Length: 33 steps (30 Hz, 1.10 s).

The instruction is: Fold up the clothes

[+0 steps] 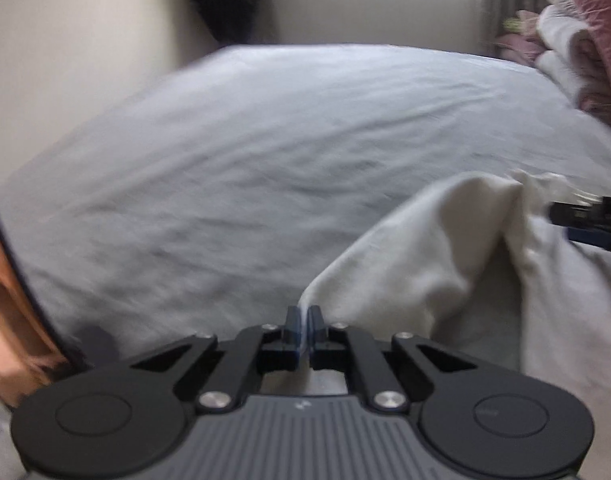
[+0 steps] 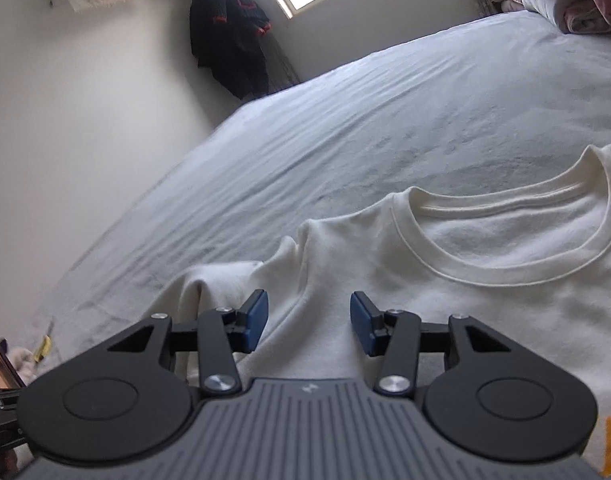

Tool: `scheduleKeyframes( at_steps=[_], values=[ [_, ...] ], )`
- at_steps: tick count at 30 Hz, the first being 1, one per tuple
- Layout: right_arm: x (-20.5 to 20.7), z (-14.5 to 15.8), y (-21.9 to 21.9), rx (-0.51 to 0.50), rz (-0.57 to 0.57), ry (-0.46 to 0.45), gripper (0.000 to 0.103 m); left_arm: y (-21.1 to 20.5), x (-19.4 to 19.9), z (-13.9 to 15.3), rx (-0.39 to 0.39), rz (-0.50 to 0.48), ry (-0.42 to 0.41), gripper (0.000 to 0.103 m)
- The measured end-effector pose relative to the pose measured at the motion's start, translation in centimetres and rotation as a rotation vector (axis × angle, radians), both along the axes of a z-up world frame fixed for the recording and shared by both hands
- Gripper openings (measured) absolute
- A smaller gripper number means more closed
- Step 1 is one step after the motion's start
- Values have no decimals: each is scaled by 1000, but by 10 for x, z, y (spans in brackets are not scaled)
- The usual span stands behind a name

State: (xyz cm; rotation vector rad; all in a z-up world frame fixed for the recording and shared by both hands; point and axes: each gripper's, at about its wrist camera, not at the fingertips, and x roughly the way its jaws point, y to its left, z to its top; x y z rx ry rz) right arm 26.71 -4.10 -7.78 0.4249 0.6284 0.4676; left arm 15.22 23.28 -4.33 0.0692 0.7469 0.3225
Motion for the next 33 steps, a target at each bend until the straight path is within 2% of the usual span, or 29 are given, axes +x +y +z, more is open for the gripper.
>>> scheduleKeyframes(
  at_steps=[7,14,20,23,24,26,27,31,33],
  values=[
    [8,-8,-6,84,-25,16,50,-3,36,18,259,85,5,3],
    [8,-7,0,61,-21,8,50,21,79,23,388,182,84,3],
    [9,-8,7,35,-14,-1,50,47,107,16,316,208,169,4],
    [10,-10,7,30,-11,-2,51,52,114,11,295,240,178,14],
    [10,-11,8,28,-11,-2,51,53,115,10,290,255,176,15],
    [13,-11,8,25,-8,-3,52,53,110,13,265,297,145,31],
    [14,-11,8,24,-7,-4,52,51,106,16,252,299,123,43],
    [18,-13,7,26,-4,-2,53,43,87,28,197,301,60,44],
    [18,-13,6,28,-4,-2,53,42,76,30,134,313,40,44]
  ],
)
